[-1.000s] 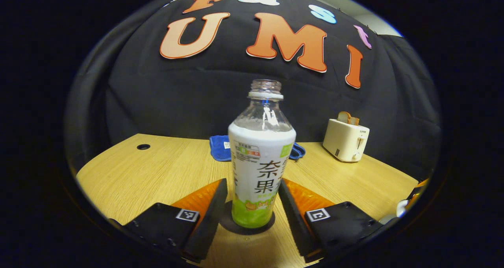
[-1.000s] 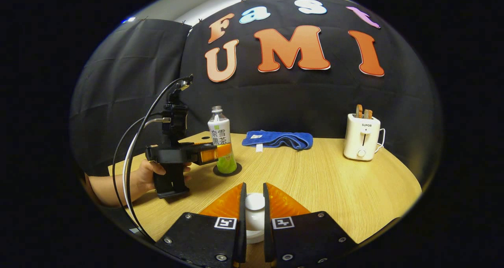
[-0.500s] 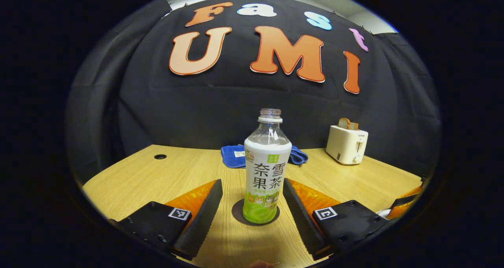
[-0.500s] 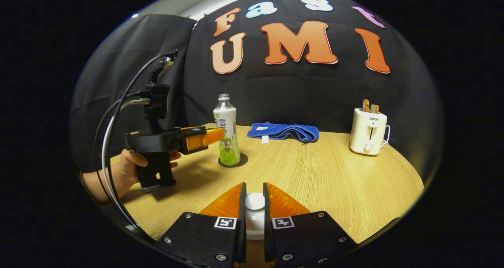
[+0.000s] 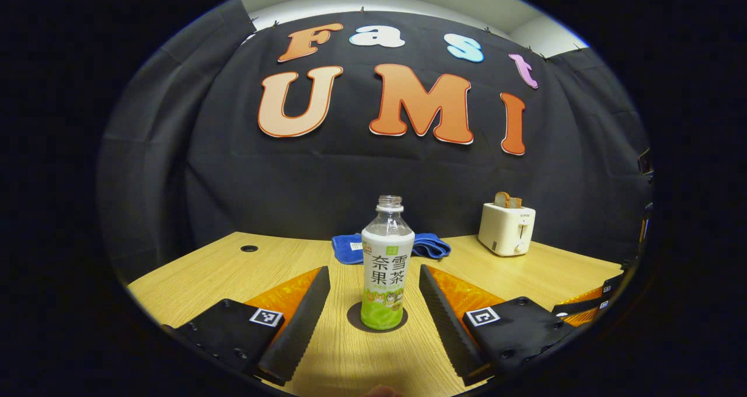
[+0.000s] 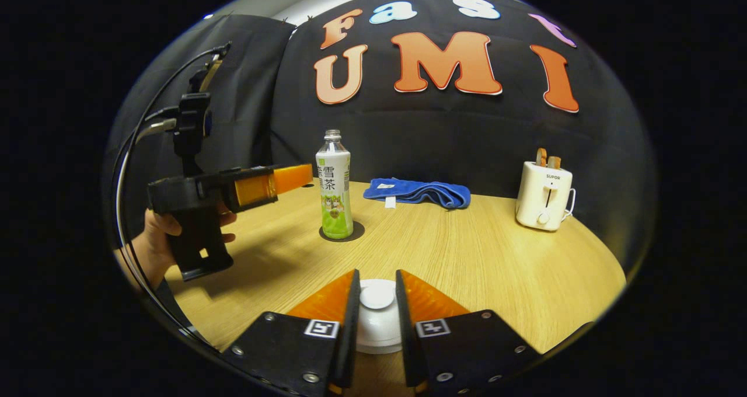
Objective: Open the teacup lid with one hand, grasp the water bottle and pour water into the teacup with the other hand; after pouring, place the water bottle on the coaster and then close the teacup lid.
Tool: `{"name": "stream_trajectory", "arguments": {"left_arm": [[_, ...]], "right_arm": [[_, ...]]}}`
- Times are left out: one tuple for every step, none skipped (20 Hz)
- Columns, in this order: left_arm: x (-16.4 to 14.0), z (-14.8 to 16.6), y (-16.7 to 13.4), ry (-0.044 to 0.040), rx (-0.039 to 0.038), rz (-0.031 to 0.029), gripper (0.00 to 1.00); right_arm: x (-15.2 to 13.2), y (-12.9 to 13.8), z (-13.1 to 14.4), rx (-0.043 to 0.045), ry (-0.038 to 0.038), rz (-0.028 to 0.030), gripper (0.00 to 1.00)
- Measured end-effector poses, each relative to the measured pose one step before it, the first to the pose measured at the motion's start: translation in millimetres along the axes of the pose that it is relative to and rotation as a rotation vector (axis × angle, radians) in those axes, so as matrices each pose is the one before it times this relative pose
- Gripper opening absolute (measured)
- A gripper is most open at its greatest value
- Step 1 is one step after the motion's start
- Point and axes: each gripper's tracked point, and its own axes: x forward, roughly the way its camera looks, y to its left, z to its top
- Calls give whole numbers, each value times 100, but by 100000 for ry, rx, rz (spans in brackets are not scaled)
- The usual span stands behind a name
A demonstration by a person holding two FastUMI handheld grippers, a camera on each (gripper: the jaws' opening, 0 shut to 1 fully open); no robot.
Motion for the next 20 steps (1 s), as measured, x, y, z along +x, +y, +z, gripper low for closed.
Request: {"name": "stream_trajectory", "arguments": {"left_arm": [[-346, 432, 1, -813, -326, 188, 98], [-578, 672, 248, -1920, -68, 1043, 98], [-673, 1254, 396, -3925, 436, 1422, 97], [-432, 732, 155, -1768, 259, 272, 97], [-404, 722, -17, -1250, 102, 308, 97], [-339, 502, 262, -718, 111, 1039, 97], [-370, 717, 322, -750, -63, 1769, 97], [-569, 701, 223, -607, -594, 1077, 97], [-728, 659, -353, 792, -484, -1146, 97], [-788, 323, -234, 448, 92, -331, 97], [-581, 932, 267, -937, 636, 861, 97], [-573, 1040, 317, -1577, 1074, 988, 98], [-447, 1305, 237, -2757, 1196, 1105, 99], [-281, 1202, -30, -2003, 1157, 642, 98], [-444, 964, 50, -2209, 495, 893, 97], [-189, 746, 13, -1453, 562, 470, 98], [-91, 782, 6, -1178, 375, 316, 98], [-354, 434, -186, -988, 382, -611, 98], [-388, 251, -245, 108, 118, -316, 98], [-502, 176, 101, -161, 431, 249, 98]], "right_arm": [[-257, -166, 453, -1243, -1816, -1246, 42], [-209, 63, 715, 337, -2506, 239, 53], [-136, 234, 839, 1353, -3037, 712, 57], [-228, -23, 1054, 1251, -3436, 388, 61], [-232, -271, 1032, 700, -3196, -727, 70], [-86, -487, 793, 396, -2374, -1701, 80], [-143, -630, 761, 431, -2094, -2212, 83], [-186, -575, 906, 166, -2344, -2108, 87], [-227, -413, 1139, 117, -3028, -2001, 88], [-157, -510, 989, -124, -2868, -2002, 89], [-181, -451, 882, -345, -2532, -1413, 90], [-198, -289, 869, -768, -2341, -1085, 90], [-175, -120, 880, -818, -2497, -550, 90], [-225, -99, 919, -680, -2405, -428, 93], [-91, 3, 857, -601, -2365, -51, 93], [-26, 75, 723, -790, -2178, 93, 94], [-38, 199, 758, -1150, -2242, 211, 95], [-42, 232, 652, -1787, -2359, 583, 96], [-191, 506, 650, -2074, -2383, 1374, 97], [-76, 523, 385, -1907, -1452, 1229, 97]]}}
